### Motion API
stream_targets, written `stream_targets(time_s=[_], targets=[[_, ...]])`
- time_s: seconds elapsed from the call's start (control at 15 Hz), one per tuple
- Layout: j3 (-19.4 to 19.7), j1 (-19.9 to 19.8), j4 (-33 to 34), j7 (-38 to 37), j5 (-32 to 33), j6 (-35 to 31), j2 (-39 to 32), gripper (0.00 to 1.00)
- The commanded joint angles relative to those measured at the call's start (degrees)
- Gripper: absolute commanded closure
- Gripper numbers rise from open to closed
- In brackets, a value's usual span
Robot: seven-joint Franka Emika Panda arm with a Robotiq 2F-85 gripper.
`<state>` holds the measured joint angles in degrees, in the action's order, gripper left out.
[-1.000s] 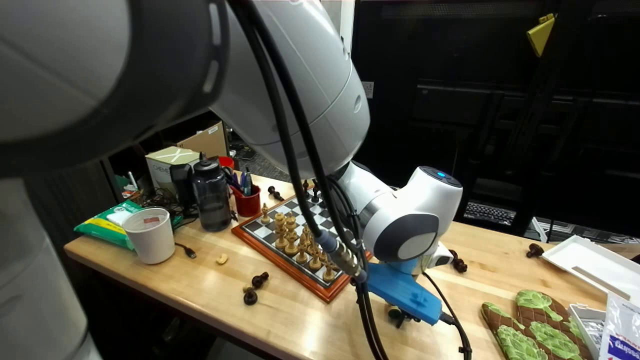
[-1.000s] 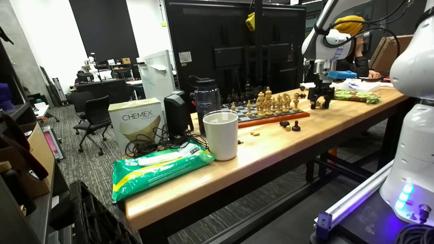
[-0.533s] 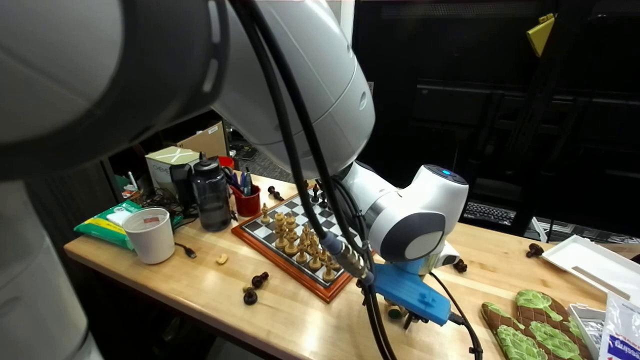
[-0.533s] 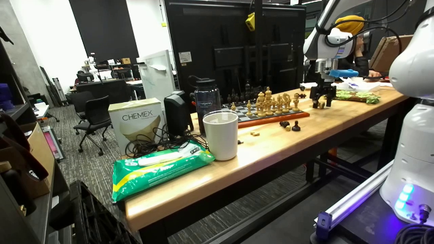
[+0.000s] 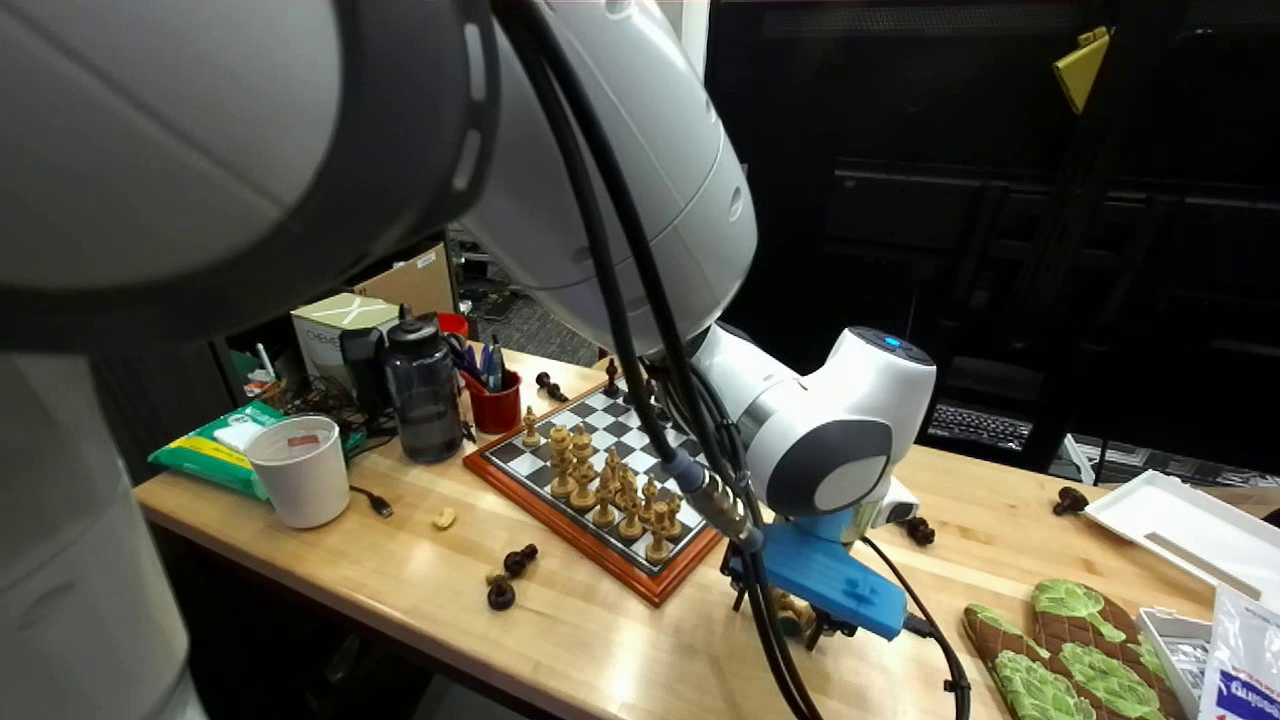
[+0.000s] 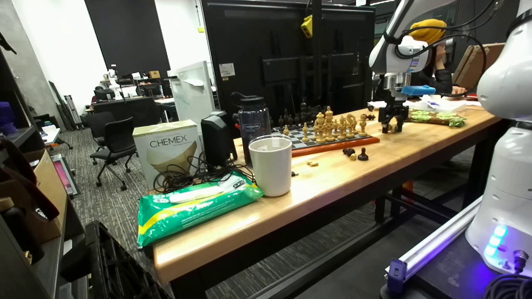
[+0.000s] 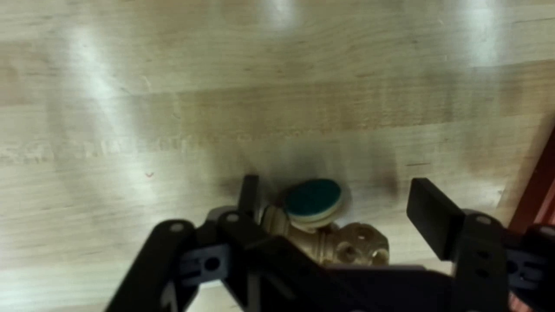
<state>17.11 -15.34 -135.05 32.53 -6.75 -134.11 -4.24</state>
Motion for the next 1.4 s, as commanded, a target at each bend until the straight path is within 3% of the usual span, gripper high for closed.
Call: stream_targets(time_s=[0.0,0.13,1.07,1.33], targets=[[-1.0,-1.1,0.9,2.3,-0.9,1.0,-0.5,0.45],[-0.9,-1.2,1.0,2.6,-1.0,1.0,-0.2,0.61],[-0.8,-0.7,0.9,-0.2,2.9,2.4,3.6,0.61],[-0.7,-0.6,3.6,0.4,3.6,3.7,3.6,0.61]])
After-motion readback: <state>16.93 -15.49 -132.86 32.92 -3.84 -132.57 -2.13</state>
